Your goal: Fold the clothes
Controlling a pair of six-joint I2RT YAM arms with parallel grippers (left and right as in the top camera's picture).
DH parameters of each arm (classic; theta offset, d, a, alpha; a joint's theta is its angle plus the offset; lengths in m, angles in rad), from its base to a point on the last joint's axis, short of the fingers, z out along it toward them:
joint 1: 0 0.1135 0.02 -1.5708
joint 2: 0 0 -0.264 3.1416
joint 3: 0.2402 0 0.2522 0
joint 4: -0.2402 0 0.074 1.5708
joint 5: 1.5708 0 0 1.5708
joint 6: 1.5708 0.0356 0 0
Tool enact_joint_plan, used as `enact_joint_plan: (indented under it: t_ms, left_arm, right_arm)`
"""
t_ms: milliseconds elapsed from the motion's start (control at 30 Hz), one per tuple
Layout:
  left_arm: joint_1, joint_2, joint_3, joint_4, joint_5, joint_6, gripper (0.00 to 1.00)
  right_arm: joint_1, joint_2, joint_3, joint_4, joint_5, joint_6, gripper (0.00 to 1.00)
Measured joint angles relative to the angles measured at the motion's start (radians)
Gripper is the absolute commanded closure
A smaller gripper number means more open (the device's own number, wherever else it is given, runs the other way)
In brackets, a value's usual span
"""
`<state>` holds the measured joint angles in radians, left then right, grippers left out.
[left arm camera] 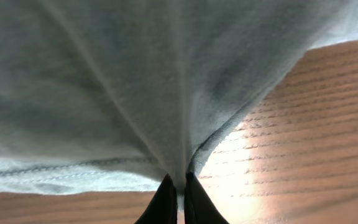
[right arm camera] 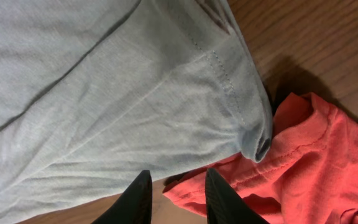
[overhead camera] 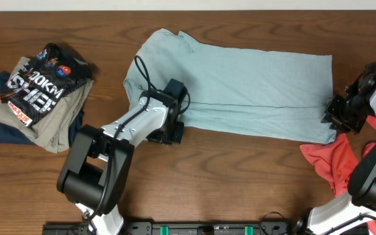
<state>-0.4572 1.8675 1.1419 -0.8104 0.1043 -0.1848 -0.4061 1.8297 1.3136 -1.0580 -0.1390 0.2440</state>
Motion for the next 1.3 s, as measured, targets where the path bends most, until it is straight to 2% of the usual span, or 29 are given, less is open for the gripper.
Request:
enact_joint_plan:
  t_ms: [100, 233, 300, 333, 400, 667, 933, 1233, 1300]
  left_arm:
    - [0.025, 0.000, 0.094, -0.025, -0.001, 0.002, 0.94]
    - [0.070, 0.000, 0.315, 0.044, -0.008, 0.002, 0.92]
    - [0.090, -0.001, 0.413, 0.115, -0.008, 0.001, 0.50]
    - [0.099, -0.003, 0.454, 0.148, -0.007, -0.002, 0.37]
    - [0.109, -0.015, 0.492, 0.171, -0.006, -0.006, 0.27]
    - [0.114, -0.014, 0.481, -0.063, -0.035, -0.020, 0.26]
    - [0.209, -0.009, 0.321, -0.127, -0.089, -0.051, 0.27]
    - [0.341, -0.006, 0.119, -0.060, -0.090, -0.130, 0.41]
    - [0.346, -0.006, 0.079, -0.009, -0.077, -0.135, 0.51]
  right_arm:
    - [0.000, 0.000, 0.000, 0.000, 0.000, 0.000, 0.73]
    - [0.000, 0.000, 0.000, 0.000, 0.000, 0.000, 0.73]
    - [0.000, 0.000, 0.000, 0.000, 0.000, 0.000, 0.73]
    - [0.000, 0.000, 0.000, 0.000, 0.000, 0.000, 0.73]
    - [0.000, 0.000, 0.000, 0.000, 0.000, 0.000, 0.73]
    - [0.000, 0.000, 0.000, 0.000, 0.000, 0.000, 0.73]
    - [0.000, 0.000, 0.000, 0.000, 0.000, 0.000, 0.73]
    - [0.000, 0.000, 0.000, 0.000, 0.000, -0.003, 0.73]
    - [0.000, 0.000, 0.000, 0.000, 0.000, -0.003, 0.73]
